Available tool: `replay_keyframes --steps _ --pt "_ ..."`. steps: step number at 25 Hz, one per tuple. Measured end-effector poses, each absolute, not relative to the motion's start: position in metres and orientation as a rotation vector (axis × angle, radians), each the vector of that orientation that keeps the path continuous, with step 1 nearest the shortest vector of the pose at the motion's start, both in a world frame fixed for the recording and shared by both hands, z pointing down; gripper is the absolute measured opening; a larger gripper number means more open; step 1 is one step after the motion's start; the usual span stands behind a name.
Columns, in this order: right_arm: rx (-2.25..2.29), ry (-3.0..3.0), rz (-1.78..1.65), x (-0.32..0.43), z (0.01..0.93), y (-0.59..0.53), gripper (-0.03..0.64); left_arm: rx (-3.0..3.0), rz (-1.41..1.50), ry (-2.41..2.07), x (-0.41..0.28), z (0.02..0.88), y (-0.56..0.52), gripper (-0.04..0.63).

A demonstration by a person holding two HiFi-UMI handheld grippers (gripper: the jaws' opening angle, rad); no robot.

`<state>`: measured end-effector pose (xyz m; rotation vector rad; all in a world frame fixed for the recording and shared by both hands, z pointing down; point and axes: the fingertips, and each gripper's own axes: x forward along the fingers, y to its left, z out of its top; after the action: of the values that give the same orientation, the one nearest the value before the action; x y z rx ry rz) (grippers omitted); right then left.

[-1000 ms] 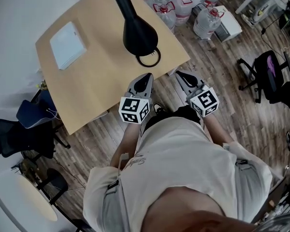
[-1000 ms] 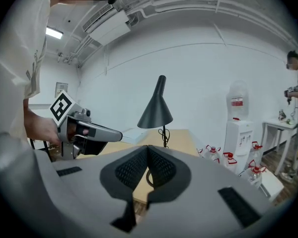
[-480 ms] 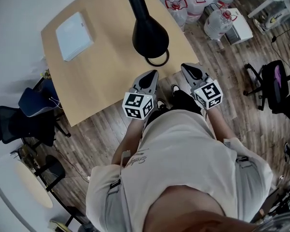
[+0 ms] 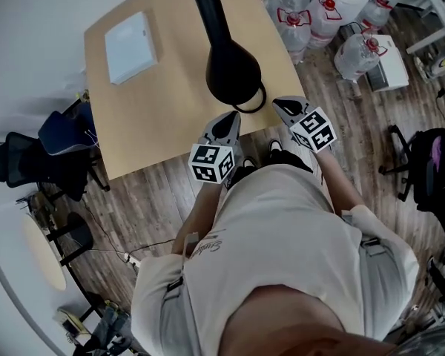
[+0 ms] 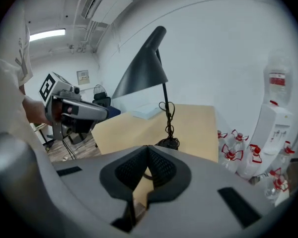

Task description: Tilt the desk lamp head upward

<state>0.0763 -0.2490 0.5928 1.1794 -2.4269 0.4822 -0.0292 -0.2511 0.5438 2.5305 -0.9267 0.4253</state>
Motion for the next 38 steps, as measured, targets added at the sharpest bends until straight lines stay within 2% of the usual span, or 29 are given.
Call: replay_keyframes --steps 8,17,38 --pt "0.943 -2.386 0.472 0.072 0.667 -0.286 -0.005 2.476 0.411 -1.085 -0.024 0.553 -0.267 0.017" --pt "0.738 -2.248 0.610 0.059 0.755 -0.294 -0.005 2.428 0.442 -1.134 -0.022 0.562 -0.279 0.017" --pt "0.697 -2.175 0.652 0.055 0.776 -0.294 -0.005 2.534 0.312 -1.176 -0.010 0.536 -0.279 0.017"
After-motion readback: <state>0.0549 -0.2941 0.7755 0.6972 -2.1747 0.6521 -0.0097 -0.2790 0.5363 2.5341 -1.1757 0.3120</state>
